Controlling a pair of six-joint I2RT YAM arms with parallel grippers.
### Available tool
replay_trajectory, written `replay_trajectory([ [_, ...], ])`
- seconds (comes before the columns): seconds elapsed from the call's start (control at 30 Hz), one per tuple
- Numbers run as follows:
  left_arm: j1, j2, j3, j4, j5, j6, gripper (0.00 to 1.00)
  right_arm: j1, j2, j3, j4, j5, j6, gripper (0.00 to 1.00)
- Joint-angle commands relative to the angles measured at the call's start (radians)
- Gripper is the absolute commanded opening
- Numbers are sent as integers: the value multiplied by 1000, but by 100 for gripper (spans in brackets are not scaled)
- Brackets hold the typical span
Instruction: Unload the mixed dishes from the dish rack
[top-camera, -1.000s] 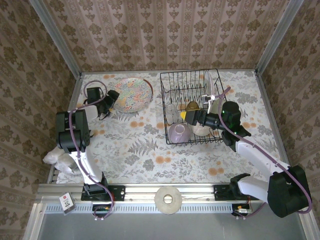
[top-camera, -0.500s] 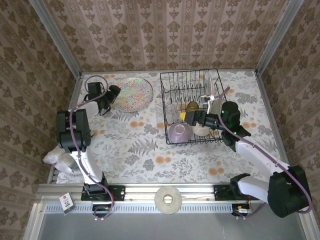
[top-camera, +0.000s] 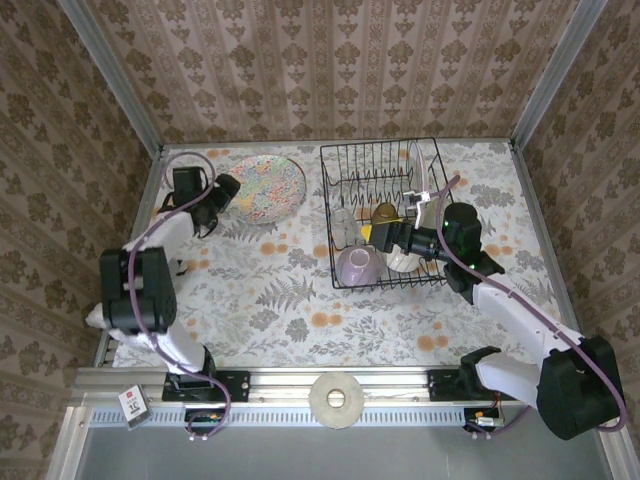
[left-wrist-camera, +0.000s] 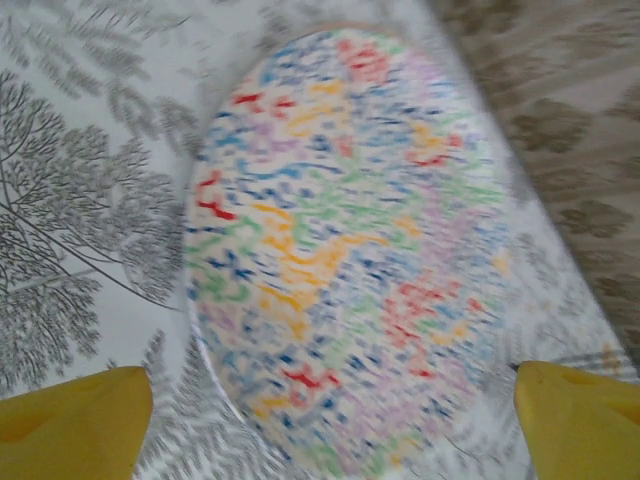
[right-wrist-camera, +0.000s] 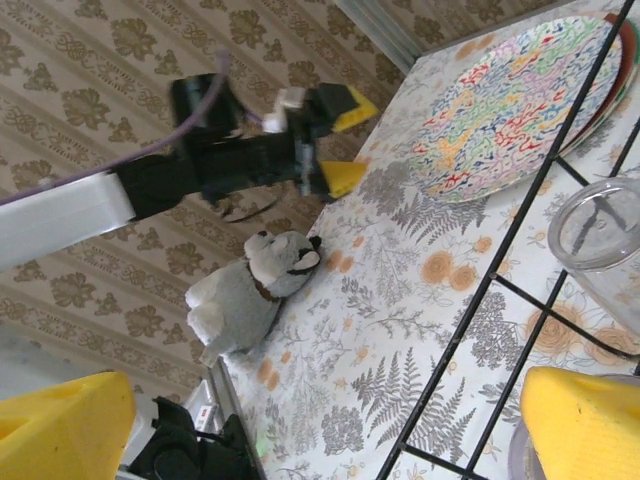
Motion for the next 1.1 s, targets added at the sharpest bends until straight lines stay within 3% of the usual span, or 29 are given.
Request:
replay_trajectory([
  [0.0, -58, -158, -32, -41, -51, 124, 99, 4, -62, 30, -58, 84, -49, 100],
  [0.1, -127, -281, -72, -43, -36, 225, 100, 3, -108, 43, -125, 161, -77, 100],
  [0.23, -201, -428, -155, -1, 88, 330, 100, 2, -162, 89, -238, 274, -104, 100],
  [0.4, -287, -584, -336, 202, 278, 324, 100, 4, -197, 195, -446, 508, -194, 99],
  [0.53, -347, -626, -425, 379, 429, 316, 100, 9, -127, 352, -661, 734, -276, 94],
  [0.7, -443, -660, -509, 479, 399, 370, 100, 16, 58, 546, -858, 945, -322, 89],
  [0.93, -471, -641, -644, 654, 389, 369, 100, 63, 319, 751, -1000, 1191, -388, 85],
  [1.07, -472, -614, -700, 741, 380, 355, 100, 66, 446, 832, -1038, 1263, -419, 81],
])
